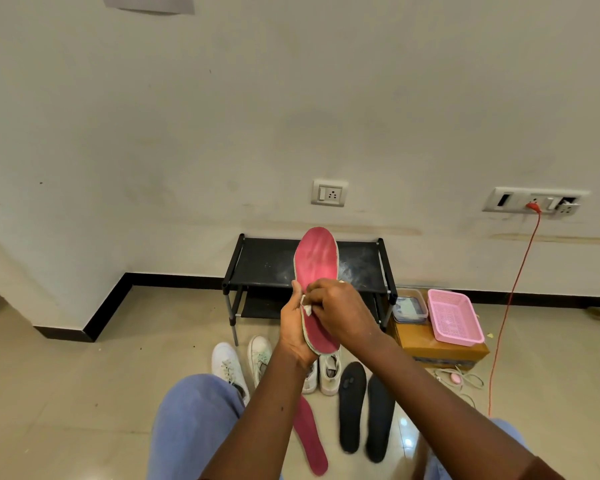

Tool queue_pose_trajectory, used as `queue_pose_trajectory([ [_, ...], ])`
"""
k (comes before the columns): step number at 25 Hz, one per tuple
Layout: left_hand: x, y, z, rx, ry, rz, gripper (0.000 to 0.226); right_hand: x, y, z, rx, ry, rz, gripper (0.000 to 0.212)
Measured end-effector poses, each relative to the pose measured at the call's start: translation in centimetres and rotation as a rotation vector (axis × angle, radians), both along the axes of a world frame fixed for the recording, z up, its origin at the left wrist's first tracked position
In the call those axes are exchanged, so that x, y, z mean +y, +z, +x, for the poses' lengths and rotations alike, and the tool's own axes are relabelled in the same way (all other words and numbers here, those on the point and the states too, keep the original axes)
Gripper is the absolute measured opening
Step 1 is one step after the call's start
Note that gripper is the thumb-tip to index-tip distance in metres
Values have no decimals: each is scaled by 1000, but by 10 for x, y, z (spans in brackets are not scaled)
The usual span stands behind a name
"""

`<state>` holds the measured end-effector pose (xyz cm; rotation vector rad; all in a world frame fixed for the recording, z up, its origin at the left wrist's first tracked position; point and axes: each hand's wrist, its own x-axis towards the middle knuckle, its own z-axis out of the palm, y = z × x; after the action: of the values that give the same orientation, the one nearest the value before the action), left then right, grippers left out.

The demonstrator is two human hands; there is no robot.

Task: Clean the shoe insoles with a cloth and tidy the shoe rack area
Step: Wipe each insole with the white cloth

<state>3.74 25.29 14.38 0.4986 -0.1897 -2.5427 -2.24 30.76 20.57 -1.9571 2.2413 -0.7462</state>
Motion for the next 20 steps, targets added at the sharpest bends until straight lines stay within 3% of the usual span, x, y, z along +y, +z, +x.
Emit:
queue_pose_trajectory([
  [6,18,4,6,37,96,137,48,6,-9,19,-166,-159,-113,22],
  [10,29,-20,2,70,143,263,30,12,-18,14,-171,-154,-17,27],
  [12,30,-23,4,44,117,220,30,19,-21,15,-148,-111,3,28],
  [17,26,-20,9,-40,-32,100,69,42,-36,17,-106,0,68,22],
  [20,21,-28,11,-94,19,112,70,58,-46,23,-52,75,-9,27],
])
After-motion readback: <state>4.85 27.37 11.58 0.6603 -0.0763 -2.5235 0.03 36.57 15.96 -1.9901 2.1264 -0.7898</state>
